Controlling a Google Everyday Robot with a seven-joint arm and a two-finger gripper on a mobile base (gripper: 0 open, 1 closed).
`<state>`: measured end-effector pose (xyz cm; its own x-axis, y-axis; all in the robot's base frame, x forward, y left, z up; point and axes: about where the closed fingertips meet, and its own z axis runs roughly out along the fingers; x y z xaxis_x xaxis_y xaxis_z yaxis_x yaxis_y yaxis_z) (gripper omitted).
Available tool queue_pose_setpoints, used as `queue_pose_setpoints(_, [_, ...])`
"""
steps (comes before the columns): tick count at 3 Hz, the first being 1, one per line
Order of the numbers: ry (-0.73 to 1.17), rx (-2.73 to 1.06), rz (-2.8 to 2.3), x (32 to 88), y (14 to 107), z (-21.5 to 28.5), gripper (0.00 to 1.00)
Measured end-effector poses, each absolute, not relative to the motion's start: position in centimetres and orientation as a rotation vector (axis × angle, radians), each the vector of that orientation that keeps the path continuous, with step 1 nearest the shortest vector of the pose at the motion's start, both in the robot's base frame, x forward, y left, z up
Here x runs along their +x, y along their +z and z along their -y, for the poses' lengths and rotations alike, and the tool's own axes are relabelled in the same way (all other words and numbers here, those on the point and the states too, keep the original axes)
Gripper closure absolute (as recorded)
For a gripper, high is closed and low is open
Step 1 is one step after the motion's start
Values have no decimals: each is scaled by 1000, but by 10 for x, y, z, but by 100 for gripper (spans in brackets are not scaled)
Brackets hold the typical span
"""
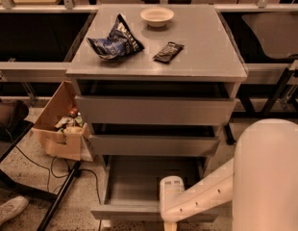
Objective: Open bottom drawer
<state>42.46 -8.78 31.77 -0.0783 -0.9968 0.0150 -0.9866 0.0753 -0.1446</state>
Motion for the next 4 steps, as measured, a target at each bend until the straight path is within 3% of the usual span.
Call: queue_pose_setpoints(4, [18,-1869,-2484,463,190,208,0])
